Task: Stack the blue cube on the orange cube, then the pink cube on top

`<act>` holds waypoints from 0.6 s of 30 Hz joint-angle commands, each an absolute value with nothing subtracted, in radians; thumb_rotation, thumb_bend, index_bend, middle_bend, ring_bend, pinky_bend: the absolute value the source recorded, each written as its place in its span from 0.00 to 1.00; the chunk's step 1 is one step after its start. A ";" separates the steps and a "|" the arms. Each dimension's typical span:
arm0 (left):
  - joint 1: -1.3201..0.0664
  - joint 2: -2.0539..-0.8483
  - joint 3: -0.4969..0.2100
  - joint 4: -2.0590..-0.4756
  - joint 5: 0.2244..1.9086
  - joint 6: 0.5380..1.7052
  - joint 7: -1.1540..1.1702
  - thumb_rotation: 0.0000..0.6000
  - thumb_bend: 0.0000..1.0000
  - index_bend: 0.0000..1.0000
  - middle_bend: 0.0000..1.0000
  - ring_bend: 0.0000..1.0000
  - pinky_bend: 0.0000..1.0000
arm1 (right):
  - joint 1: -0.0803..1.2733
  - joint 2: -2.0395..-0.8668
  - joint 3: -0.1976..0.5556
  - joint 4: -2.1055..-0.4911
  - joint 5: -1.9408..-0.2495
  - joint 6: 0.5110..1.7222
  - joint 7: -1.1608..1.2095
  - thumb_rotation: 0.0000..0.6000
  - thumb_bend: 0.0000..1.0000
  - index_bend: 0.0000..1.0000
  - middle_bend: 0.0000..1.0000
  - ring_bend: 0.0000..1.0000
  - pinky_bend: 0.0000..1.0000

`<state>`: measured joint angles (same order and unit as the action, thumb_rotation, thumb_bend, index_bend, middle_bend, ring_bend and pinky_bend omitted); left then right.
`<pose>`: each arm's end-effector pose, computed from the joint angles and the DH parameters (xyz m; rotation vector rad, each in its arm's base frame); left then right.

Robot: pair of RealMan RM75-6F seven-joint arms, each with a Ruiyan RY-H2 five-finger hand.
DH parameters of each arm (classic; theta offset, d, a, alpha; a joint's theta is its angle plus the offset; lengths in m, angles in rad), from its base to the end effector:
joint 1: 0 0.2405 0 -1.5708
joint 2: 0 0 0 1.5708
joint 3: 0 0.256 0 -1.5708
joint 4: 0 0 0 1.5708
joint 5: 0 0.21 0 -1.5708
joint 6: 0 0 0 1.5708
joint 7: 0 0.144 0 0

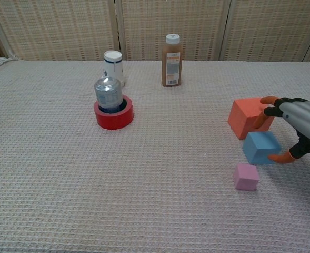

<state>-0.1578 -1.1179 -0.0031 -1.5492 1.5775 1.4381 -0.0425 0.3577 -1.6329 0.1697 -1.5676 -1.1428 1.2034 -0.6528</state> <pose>-0.3071 0.1941 0.1487 -1.5459 -0.8759 -0.9166 -0.2208 -0.2584 -0.0156 1.5978 -0.9613 0.7098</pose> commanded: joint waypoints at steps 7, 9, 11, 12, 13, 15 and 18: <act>-0.162 -1.117 -0.003 -1.546 1.573 1.429 -0.047 1.00 0.45 0.00 0.00 0.00 0.14 | 0.376 -1.670 0.161 -1.525 -1.128 1.210 -0.646 1.00 0.14 0.39 0.00 0.00 0.00; -0.163 -1.115 -0.003 -1.548 1.572 1.427 -0.047 1.00 0.45 0.00 0.00 0.00 0.14 | 0.376 -1.679 0.160 -1.517 -1.134 1.222 -0.637 1.00 0.17 0.42 0.00 0.00 0.00; -0.162 -1.114 -0.001 -1.548 1.574 1.428 -0.047 1.00 0.45 0.00 0.00 0.00 0.14 | 0.374 -1.684 0.159 -1.514 -1.142 1.234 -0.628 1.00 0.20 0.47 0.00 0.00 0.00; -0.161 -1.114 0.000 -1.547 1.576 1.429 -0.048 1.00 0.45 0.00 0.00 0.00 0.14 | 0.373 -1.685 0.158 -1.513 -1.147 1.242 -0.625 1.00 0.21 0.48 0.00 0.00 0.00; -0.162 -1.114 0.000 -1.547 1.577 1.429 -0.047 1.00 0.45 0.00 0.00 0.00 0.14 | 0.373 -1.684 0.157 -1.514 -1.150 1.247 -0.623 1.00 0.22 0.48 0.00 0.00 0.00; -0.161 -1.113 0.001 -1.548 1.578 1.431 -0.046 1.00 0.45 0.00 0.00 0.00 0.14 | 0.371 -1.678 0.157 -1.522 -1.157 1.258 -0.619 1.00 0.23 0.49 0.00 0.00 0.00; -0.159 -1.112 0.002 -1.550 1.577 1.434 -0.045 1.00 0.45 0.00 0.00 0.00 0.14 | 0.368 -1.655 0.156 -1.553 -1.182 1.277 -0.600 1.00 0.24 0.50 0.00 0.00 0.00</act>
